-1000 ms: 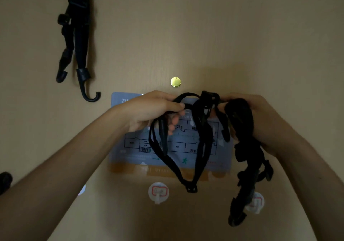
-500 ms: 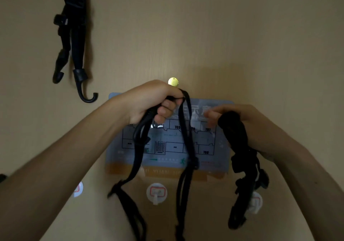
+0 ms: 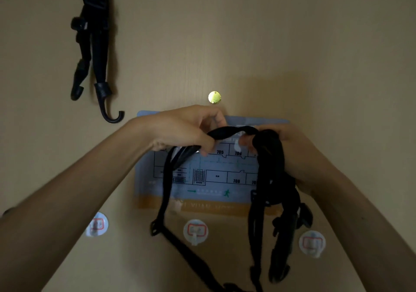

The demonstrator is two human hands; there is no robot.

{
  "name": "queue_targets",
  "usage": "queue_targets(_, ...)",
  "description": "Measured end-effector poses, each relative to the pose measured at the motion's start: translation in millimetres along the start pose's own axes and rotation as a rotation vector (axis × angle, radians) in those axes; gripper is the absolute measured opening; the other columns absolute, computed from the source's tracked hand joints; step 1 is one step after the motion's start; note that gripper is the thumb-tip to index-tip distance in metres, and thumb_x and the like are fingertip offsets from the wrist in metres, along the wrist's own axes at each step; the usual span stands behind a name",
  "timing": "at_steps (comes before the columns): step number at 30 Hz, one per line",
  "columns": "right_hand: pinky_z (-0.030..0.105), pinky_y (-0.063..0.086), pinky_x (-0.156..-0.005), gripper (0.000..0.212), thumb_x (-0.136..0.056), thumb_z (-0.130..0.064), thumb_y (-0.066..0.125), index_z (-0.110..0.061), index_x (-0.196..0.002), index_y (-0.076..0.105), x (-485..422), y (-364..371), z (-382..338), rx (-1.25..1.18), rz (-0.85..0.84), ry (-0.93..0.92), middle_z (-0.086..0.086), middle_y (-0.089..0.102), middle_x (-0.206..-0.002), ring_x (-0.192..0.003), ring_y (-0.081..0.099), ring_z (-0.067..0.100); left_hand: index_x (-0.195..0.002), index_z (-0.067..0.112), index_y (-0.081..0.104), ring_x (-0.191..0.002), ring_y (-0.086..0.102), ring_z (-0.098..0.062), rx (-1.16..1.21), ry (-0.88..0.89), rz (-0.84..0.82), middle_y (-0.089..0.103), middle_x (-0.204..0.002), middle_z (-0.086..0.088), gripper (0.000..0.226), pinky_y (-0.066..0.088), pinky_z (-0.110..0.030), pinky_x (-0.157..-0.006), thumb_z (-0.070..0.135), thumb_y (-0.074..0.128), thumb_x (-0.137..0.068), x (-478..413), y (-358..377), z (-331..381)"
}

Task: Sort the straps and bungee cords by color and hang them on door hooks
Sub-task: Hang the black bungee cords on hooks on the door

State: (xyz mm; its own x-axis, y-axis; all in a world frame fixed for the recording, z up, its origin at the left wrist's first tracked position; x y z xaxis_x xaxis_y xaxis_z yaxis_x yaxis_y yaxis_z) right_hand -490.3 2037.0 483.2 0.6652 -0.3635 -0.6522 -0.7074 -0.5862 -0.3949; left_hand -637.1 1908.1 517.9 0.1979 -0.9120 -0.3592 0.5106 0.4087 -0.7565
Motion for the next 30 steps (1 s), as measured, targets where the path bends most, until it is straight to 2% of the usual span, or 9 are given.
queue_targets(4,0.022,0.043,-0.059,0.019,-0.086,-0.016,0.062,0.001,-0.081,0.068,1,-5,2,-0.094,0.011,0.051,0.009,0.058,-0.069,-0.062,0.052,0.015,-0.087,0.017,0.060,-0.079,0.058,-0.020,-0.031,0.014,0.002,0.062,-0.087,-0.007,0.024,0.049,-0.039,-0.076,-0.004,0.065,-0.077,2,-1,1)
queue_targets(8,0.012,0.039,-0.046,0.018,-0.089,-0.007,0.057,-0.005,-0.075,0.069,2,-13,1,-0.154,0.076,0.036,-0.006,0.057,-0.050,-0.042,0.048,0.002,-0.094,0.012,0.065,-0.080,0.060,-0.022,-0.005,0.018,0.037,0.064,-0.088,-0.010,0.016,0.050,-0.034,-0.078,-0.001,0.063,-0.084,2,-1,0)
queue_targets(12,0.013,0.036,-0.041,0.020,-0.089,-0.012,0.059,0.002,-0.077,0.068,2,-18,2,-0.098,0.048,0.044,-0.008,0.052,-0.043,-0.036,0.043,0.003,-0.097,0.005,0.067,-0.072,0.066,-0.015,0.177,0.040,0.041,0.070,-0.079,-0.005,0.013,0.055,-0.027,-0.069,0.004,0.057,-0.089,1,2,6)
queue_targets(15,0.012,0.039,-0.042,0.029,-0.092,-0.023,0.056,-0.001,-0.081,0.070,4,-18,5,0.037,-0.041,0.044,-0.009,0.054,-0.043,-0.037,0.047,0.002,-0.089,0.005,0.064,-0.051,0.059,-0.012,0.410,-0.003,0.073,0.062,-0.063,-0.005,0.014,0.052,-0.024,-0.051,0.001,0.051,-0.090,-1,5,14)
queue_targets(19,0.014,0.046,-0.059,0.036,-0.091,-0.034,0.052,-0.004,-0.104,0.068,5,-16,5,0.067,-0.024,-0.067,0.012,0.069,-0.081,-0.060,0.061,0.017,-0.073,0.006,0.059,-0.036,0.041,-0.013,0.343,-0.074,0.114,0.045,-0.049,-0.003,0.018,0.039,-0.021,-0.039,0.004,0.048,-0.087,-6,13,22)
queue_targets(22,0.010,0.044,-0.056,0.042,-0.081,-0.041,0.051,-0.015,-0.112,0.066,7,-15,-4,-0.035,-0.054,-0.094,-0.015,0.066,-0.063,-0.055,0.059,-0.004,-0.075,0.005,0.058,-0.036,0.046,-0.015,0.316,-0.115,0.090,0.047,-0.047,-0.003,0.015,0.040,-0.022,-0.039,0.006,0.049,-0.087,-8,21,26)
queue_targets(25,0.005,0.042,-0.055,0.052,-0.080,-0.040,0.051,-0.019,-0.127,0.055,9,-14,-10,-0.018,-0.146,-0.119,-0.026,0.061,-0.055,-0.054,0.057,-0.012,-0.074,0.004,0.058,-0.040,0.052,-0.017,0.317,-0.141,0.098,0.053,-0.055,-0.008,0.014,0.045,-0.024,-0.044,0.006,0.050,-0.085,-11,26,29)
queue_targets(27,0.002,0.041,-0.053,0.041,-0.087,-0.034,0.049,-0.013,-0.119,0.061,8,-9,-13,0.018,-0.219,-0.127,-0.026,0.060,-0.053,-0.053,0.057,-0.013,-0.075,0.005,0.060,-0.046,0.056,-0.019,0.279,-0.160,0.101,0.059,-0.062,-0.010,0.015,0.049,-0.027,-0.049,0.010,0.052,-0.086,-12,28,30)
queue_targets(30,0.003,0.039,-0.048,0.032,-0.096,-0.028,0.045,-0.010,-0.081,0.067,9,-5,-18,0.044,-0.225,-0.075,-0.018,0.058,-0.046,-0.045,0.055,-0.007,-0.089,-0.001,0.067,-0.049,0.059,-0.018,0.178,-0.177,0.059,0.061,-0.064,-0.010,0.020,0.054,-0.028,-0.051,0.015,0.055,-0.090,-10,31,29)
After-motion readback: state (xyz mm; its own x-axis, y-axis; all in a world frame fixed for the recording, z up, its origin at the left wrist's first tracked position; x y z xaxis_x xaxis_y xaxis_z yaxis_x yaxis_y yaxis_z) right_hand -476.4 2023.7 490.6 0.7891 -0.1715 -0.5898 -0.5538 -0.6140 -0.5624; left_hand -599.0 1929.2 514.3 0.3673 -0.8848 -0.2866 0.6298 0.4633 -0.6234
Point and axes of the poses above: each hand's wrist, its own x-axis away from the middle knuckle, its own y-axis out of the palm, z = x × y, the point moved 1 cm from there along -x, towards the middle knuckle
